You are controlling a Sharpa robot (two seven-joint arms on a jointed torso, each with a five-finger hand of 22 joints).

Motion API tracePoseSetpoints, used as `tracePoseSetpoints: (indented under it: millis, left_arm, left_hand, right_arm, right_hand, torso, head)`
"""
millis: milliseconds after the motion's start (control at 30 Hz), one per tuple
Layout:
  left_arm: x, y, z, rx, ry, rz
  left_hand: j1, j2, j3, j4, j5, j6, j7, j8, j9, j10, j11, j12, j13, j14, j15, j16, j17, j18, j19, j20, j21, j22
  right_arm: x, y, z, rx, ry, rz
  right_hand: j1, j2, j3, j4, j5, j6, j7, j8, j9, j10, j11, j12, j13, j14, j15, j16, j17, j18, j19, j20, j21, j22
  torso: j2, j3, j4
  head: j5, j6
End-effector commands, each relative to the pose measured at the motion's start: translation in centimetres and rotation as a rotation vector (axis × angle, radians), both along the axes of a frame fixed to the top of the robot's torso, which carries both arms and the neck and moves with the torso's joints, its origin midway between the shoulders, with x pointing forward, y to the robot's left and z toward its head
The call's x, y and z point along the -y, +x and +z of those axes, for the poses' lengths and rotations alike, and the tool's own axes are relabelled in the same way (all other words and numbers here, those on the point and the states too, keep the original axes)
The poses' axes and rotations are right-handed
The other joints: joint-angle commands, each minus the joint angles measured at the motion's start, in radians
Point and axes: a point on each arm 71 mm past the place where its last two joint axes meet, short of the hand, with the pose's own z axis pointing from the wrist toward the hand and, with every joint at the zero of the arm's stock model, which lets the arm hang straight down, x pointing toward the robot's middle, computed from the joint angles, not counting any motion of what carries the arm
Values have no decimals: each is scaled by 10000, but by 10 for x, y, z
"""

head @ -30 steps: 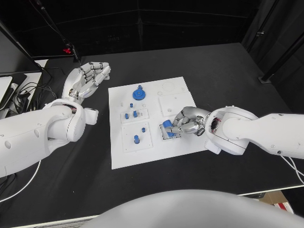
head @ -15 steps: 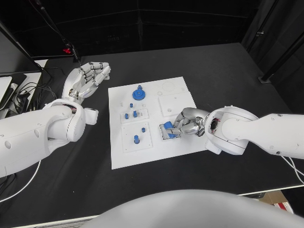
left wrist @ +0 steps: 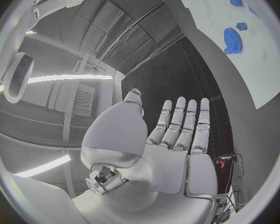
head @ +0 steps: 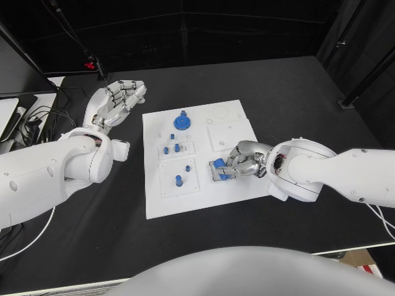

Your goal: Assemble the parts on the task board

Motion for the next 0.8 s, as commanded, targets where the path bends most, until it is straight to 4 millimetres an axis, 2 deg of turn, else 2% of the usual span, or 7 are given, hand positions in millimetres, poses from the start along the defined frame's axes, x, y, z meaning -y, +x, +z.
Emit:
tracePoseSetpoints:
  millis: [33,100,300,567,800]
  left_arm:
    - [1,-2,7,921,-305,-308]
    - [1,-2,7,914,-304,-306]
    - [2,-2,7,900,-306,-313]
    - [2,-3,6,887,-309,-325]
    - [2,-3,6,880,-306,-321]
  left_hand:
    - [-6,132,-33,1,39,-74,1249,46,-17,-74,19,49,-11,-58,-11,66,-7,-131,13,3,29,-16]
    - [-6,132,-33,1,39,-74,1249,46,-17,-74,19,49,-11,-58,-11,66,-7,-131,13,3,29,-16]
    - [-6,132,-33,1,39,-74,1249,46,-17,-74,19,49,-11,-58,-11,66,-7,-131,13,3,29,-16]
    - [3,143,-39,0,41,-82,1250,54,-18,-77,19,60,-11,-58,-10,76,-17,-131,10,3,29,-20]
    - [3,143,-39,0,41,-82,1250,54,-18,-77,19,60,-11,-58,-10,76,-17,-131,10,3,29,-20]
  right_arm:
    - [-2,0,1,47,-88,133]
    - [-3,1,0,43,-108,151]
    - [-4,1,-1,-21,-188,183]
    - [-5,2,-2,-164,-297,271]
    - [-5,2,-3,-186,-341,195]
  right_hand:
    - [-141,-9,-91,-14,-100,-103,16,-30,-15,1041,81,25,2632,1041,60,25,2635,-150,1060,73,32,2631]
    - [-206,23,-165,-10,-193,-141,11,-28,-15,1041,76,25,2632,1041,56,25,2635,-150,1060,72,32,2631]
    - [-364,88,-359,-8,-423,-261,20,-18,-14,1041,81,25,2632,1041,51,25,2635,-150,1060,68,32,2631]
    - [-385,109,-405,-10,-485,-301,14,-13,-13,1041,78,25,2632,1041,51,25,2635,-150,1060,67,32,2631]
    - [-411,151,-448,-7,-552,-321,9,7,-7,1041,74,25,2632,1041,48,25,2635,-150,1060,66,32,2631]
  torso:
    - [0,2,-9]
    - [-1,-8,-24]
    - [2,-10,-16]
    - [4,-2,2]
    - [4,-10,-10]
  head:
    - [26,0]
    - [26,0]
    - [4,0]
    - [-4,0]
    - [0,0]
